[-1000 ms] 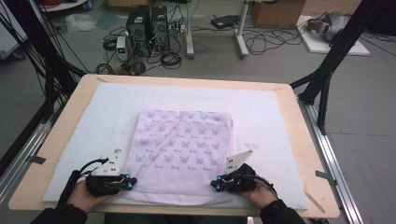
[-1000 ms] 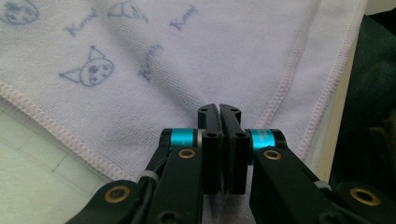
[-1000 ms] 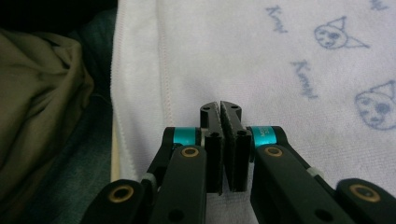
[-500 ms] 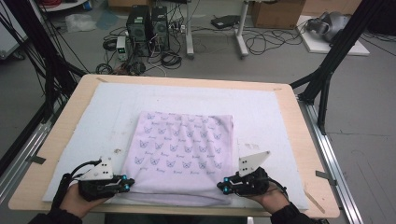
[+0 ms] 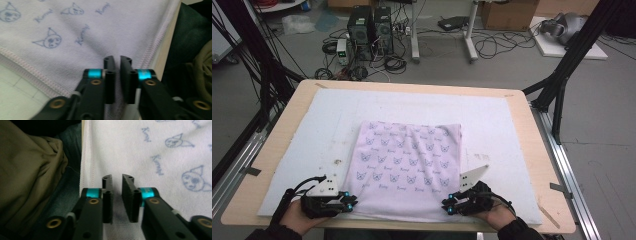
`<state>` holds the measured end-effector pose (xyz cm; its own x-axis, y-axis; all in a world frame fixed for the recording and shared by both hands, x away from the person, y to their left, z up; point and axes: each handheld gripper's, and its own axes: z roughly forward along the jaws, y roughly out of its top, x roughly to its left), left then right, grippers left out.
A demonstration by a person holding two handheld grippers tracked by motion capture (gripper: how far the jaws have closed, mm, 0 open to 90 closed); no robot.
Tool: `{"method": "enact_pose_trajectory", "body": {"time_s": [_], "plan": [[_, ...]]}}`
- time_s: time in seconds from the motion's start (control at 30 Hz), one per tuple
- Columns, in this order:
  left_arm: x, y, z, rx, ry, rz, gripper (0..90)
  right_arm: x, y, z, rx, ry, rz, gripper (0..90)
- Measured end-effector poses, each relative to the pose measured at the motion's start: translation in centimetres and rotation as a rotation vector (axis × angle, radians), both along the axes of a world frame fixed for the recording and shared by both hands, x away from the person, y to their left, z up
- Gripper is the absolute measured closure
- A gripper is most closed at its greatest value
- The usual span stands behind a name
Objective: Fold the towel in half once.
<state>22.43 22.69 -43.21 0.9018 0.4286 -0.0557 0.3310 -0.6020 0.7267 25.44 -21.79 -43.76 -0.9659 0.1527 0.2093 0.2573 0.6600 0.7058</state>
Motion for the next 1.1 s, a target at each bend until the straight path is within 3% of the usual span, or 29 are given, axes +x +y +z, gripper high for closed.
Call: {"method": "enact_pose_trajectory", "body": {"time_s": [0.1,0.2,0.37,0.47,0.53,0.7,0.93,1.1], "plan": [[0.1,0.0,-0.3,0.012,0.010,-0.004,74.8,-0.1,0.3,-0.3,-0.022,0.000,0.015,75.2],[0.0,-0.1,-0.3,0.020,0.002,-0.018,85.0,-0.2,0.6,-0.2,-0.027,-0.002,0.025,79.2],[0.0,0.1,0.1,0.006,-0.001,-0.016,87.3,-0.2,0.5,0.3,-0.001,-0.003,0.037,79.8],[0.0,0.0,-0.3,0.021,0.006,-0.026,86.6,-0.3,0.9,-0.3,-0.038,0.014,0.059,79.7],[0.1,0.0,-0.2,0.011,0.006,-0.021,83.3,-0.2,1.0,-0.2,-0.032,0.004,0.060,79.0],[1.1,0.2,0.6,-0.022,-0.018,0.018,74.1,1.2,0.5,1.0,0.008,-0.037,-0.012,74.9],[4.8,0.0,1.8,-0.056,-0.036,0.082,72.0,4.5,0.0,2.8,0.035,-0.073,-0.139,71.9],[9.8,-0.3,3.1,-0.061,-0.053,0.133,73.0,8.5,-1.4,4.1,0.035,-0.093,-0.237,69.0]]}}
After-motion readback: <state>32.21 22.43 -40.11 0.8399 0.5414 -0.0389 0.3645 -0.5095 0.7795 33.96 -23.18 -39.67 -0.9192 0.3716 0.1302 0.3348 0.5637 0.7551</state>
